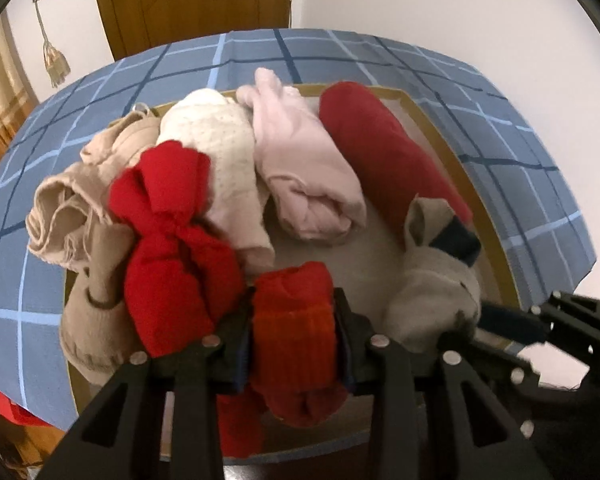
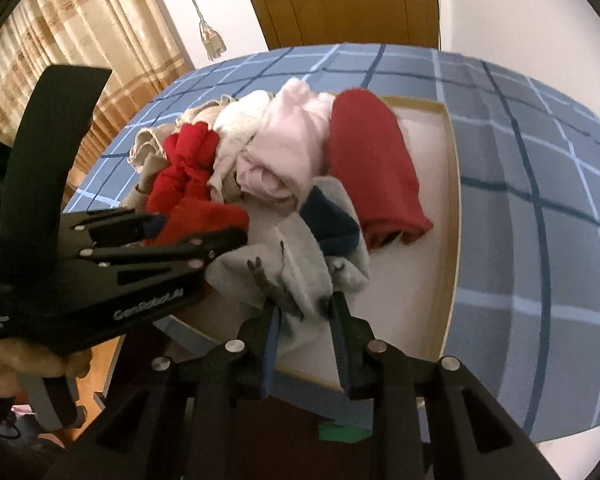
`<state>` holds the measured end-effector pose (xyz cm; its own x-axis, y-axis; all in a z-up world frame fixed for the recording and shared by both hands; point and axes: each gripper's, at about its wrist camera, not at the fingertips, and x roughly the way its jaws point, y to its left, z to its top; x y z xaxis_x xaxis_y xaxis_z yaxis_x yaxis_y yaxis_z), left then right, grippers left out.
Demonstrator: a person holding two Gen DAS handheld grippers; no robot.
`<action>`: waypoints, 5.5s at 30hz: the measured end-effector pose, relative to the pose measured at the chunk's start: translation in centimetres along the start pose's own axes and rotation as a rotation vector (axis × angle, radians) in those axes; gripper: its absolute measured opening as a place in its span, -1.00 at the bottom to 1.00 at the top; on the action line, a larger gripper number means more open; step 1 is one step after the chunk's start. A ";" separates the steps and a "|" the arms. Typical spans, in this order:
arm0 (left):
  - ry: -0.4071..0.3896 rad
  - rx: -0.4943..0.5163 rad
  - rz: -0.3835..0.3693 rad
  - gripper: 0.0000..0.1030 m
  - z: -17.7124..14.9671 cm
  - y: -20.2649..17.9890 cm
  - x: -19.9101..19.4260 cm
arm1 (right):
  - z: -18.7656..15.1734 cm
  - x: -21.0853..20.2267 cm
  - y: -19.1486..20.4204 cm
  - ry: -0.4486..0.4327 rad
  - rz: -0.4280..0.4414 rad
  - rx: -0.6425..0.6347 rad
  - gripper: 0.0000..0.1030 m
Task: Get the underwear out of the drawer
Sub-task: 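Lower both socks onto the white tray and open both tools, then withdraw both tools from the tray and lower them into the drawer, then reach into the drawer and grasp the green-and-black sock with the right tool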
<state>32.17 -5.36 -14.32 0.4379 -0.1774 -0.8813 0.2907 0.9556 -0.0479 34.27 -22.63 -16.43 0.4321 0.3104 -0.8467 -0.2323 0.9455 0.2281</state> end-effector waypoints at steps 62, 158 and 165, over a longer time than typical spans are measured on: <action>-0.001 -0.040 0.167 0.91 -11.2 0.4 -7.7 | -11.6 -7.0 0.5 -0.105 -0.020 0.302 -0.13; 0.258 -0.173 0.166 0.85 -25.9 3.5 -1.3 | -11.4 11.2 1.1 0.282 -0.151 -0.074 -0.13; 0.213 -0.095 0.125 0.75 -21.8 3.1 -2.1 | -11.9 12.9 1.4 0.297 -0.211 -0.125 -0.50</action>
<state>13.56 3.13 -22.87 0.2738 -0.0124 -0.9617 0.1595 0.9867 0.0327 29.19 -18.49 -32.72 0.2145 0.0511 -0.9754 -0.2778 0.9606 -0.0108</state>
